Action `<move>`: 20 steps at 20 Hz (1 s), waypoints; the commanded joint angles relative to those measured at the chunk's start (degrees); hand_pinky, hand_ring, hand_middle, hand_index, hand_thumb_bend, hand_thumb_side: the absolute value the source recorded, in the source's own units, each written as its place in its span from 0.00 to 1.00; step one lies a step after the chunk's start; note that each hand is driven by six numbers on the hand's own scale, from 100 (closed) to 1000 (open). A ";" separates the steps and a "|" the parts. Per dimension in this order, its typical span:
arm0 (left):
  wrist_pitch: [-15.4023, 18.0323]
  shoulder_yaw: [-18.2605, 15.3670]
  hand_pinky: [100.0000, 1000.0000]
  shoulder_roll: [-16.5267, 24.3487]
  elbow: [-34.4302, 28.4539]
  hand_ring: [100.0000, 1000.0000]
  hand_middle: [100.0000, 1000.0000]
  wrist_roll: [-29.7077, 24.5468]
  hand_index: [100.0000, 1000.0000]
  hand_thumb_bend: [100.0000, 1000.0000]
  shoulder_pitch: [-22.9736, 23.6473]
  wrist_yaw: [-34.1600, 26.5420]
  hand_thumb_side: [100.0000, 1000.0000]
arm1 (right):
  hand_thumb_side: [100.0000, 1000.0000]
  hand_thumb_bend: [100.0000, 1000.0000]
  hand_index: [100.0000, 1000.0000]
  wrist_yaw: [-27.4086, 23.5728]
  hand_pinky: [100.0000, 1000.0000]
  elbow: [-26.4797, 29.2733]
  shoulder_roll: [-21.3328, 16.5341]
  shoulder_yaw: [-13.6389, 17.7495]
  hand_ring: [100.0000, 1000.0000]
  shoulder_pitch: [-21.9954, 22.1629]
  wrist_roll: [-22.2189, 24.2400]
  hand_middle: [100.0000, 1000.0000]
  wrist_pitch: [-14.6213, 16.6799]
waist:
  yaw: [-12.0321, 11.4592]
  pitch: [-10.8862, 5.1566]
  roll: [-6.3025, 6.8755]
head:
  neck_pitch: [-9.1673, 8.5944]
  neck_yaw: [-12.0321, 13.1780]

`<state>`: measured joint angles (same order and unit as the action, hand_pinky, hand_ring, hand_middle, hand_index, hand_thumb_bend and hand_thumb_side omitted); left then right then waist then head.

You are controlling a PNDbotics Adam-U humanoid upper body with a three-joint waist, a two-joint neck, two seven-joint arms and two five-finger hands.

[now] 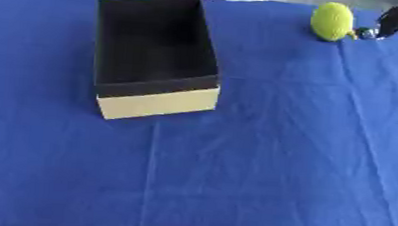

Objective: Pick up objects on the table and place them in the box.

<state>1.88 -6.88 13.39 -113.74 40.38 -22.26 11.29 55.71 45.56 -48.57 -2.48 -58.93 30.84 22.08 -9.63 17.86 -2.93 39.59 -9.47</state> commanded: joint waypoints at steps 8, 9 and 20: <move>-0.09 -0.20 0.48 0.80 -0.86 0.66 0.63 0.64 0.65 0.84 -0.86 -0.08 0.73 | 0.00 0.26 1.00 -0.37 0.93 0.92 -1.43 1.25 0.92 -1.11 0.02 0.91 -1.12 | -0.14 -0.21 -0.18 | -7.34 -2.28; -0.10 -0.20 0.48 0.81 -0.86 0.66 0.63 0.65 0.65 0.84 -0.87 -0.08 0.73 | 0.00 0.26 1.00 -0.35 0.93 0.90 -1.41 1.27 0.92 -1.13 -0.01 0.91 -1.14 | -0.14 -0.17 -0.17 | -7.35 -2.31; -0.53 -0.24 0.47 0.97 -0.86 0.66 0.63 0.74 0.65 0.86 -1.00 -0.26 0.72 | 0.00 0.26 1.00 1.56 0.93 0.28 -1.04 2.47 0.93 -2.34 -1.74 0.92 -3.09 | -0.71 2.42 0.37 | -5.85 -3.26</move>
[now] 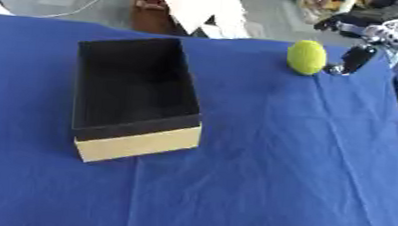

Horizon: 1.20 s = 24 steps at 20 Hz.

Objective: Pick up objects on the table and place them in the box.

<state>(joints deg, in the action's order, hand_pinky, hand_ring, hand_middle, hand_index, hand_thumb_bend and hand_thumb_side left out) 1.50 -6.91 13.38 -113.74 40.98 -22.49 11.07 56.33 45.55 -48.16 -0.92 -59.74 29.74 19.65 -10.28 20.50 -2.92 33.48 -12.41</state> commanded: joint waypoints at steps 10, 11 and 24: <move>-0.58 -0.16 0.46 1.12 -0.86 0.66 0.64 0.01 0.64 0.87 -0.89 -0.23 0.72 | 0.00 0.26 1.00 1.50 0.93 0.31 -1.22 1.98 0.93 -2.47 -2.46 0.92 -2.06 | -0.63 2.20 0.92 | 1.71 0.77; -0.61 -0.16 0.46 1.13 -0.86 0.66 0.64 0.00 0.64 0.87 -0.93 -0.24 0.72 | 0.00 0.26 1.00 1.47 0.93 0.34 -1.20 2.11 0.93 -2.56 -2.63 0.93 -2.25 | -0.71 2.41 0.96 | 1.68 0.78; -0.89 -0.11 0.46 1.26 -0.86 0.66 0.64 -0.07 0.64 0.88 -1.27 -0.44 0.71 | 0.00 0.25 1.00 4.22 0.93 -0.22 -1.80 3.46 0.93 -3.68 -4.19 0.93 -5.28 | -2.27 4.97 0.63 | -0.40 -0.03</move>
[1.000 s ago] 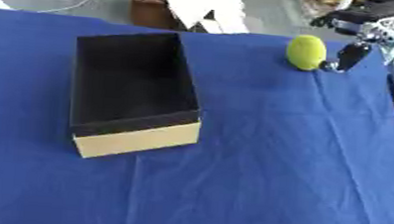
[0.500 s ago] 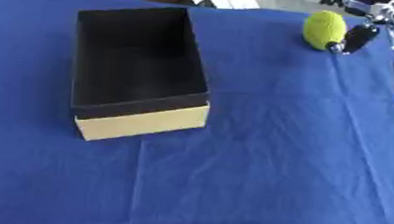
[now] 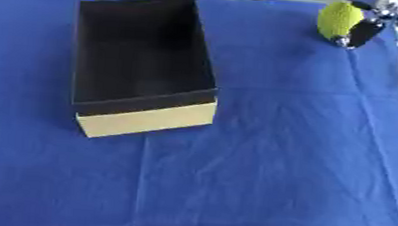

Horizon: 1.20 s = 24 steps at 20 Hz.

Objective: Pick up objects on the table and place them in the box.

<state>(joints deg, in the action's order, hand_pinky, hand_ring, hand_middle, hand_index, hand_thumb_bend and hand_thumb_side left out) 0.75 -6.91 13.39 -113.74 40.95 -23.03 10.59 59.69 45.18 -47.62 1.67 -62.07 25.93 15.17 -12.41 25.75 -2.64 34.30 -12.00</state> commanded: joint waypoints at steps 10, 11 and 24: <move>-0.34 -0.09 0.46 1.51 -0.86 0.66 0.64 -0.12 0.64 0.88 -0.78 -0.05 0.71 | 0.00 0.26 1.00 2.07 0.93 1.06 -5.73 1.94 0.95 0.03 -0.95 0.94 -2.83 | -0.98 0.98 0.15 | -3.34 -2.06; -0.36 -0.10 0.45 1.53 -0.86 0.66 0.64 -0.11 0.64 0.88 -0.74 -0.06 0.71 | 0.00 0.26 1.00 2.24 0.93 1.24 -6.04 2.10 0.95 0.09 -0.84 0.94 -3.16 | -0.91 1.04 0.16 | -3.41 -2.11; -0.47 0.09 0.45 1.53 -0.86 0.66 0.64 -0.27 0.64 0.88 -0.73 -0.14 0.71 | 0.00 0.25 1.00 4.49 0.92 1.86 -7.17 3.26 0.93 0.13 -0.50 0.93 -6.85 | -0.34 2.03 0.39 | -4.61 -3.14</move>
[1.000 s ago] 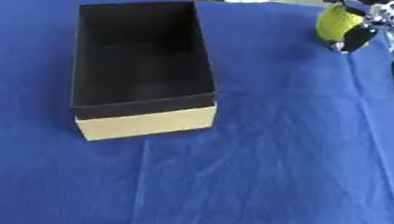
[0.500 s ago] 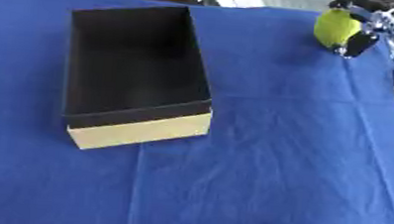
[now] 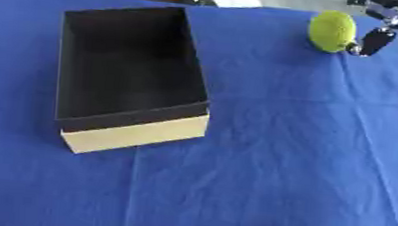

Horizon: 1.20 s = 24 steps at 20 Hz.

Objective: Pick up objects on the table and place them in the box.

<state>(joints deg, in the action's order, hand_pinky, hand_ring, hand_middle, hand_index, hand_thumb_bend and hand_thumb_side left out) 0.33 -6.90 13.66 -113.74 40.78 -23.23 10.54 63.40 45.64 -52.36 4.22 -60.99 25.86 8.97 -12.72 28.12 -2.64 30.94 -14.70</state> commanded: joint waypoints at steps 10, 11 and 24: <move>-0.10 0.16 0.45 1.14 -0.86 0.66 0.64 -0.17 0.64 0.88 -0.93 -0.29 0.70 | 0.00 0.25 1.00 -1.42 0.92 1.68 -1.56 0.69 0.92 -1.35 -2.77 0.93 -0.72 | -0.42 1.09 0.72 | -2.97 -2.20; -0.10 0.15 0.45 1.14 -0.86 0.66 0.64 -0.15 0.64 0.88 -0.92 -0.31 0.70 | 0.00 0.25 1.00 -1.53 0.92 1.72 -1.57 0.68 0.92 -1.37 -2.86 0.93 -0.71 | -0.42 1.16 0.71 | -2.92 -2.19; 0.04 0.26 0.45 0.92 -0.86 0.66 0.64 -0.24 0.63 0.88 -1.42 -0.41 0.70 | 0.00 0.32 0.91 -1.37 0.86 1.48 -0.25 -0.28 0.80 -1.00 -3.54 0.75 0.86 | -0.97 1.86 0.26 | -3.11 -2.28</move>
<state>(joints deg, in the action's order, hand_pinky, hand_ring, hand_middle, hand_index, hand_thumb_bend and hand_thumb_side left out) 0.28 -6.57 13.66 -113.74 40.65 -24.17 10.13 62.34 46.32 -51.44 4.01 -61.27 22.24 9.28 -13.70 30.46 -2.64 28.51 -16.82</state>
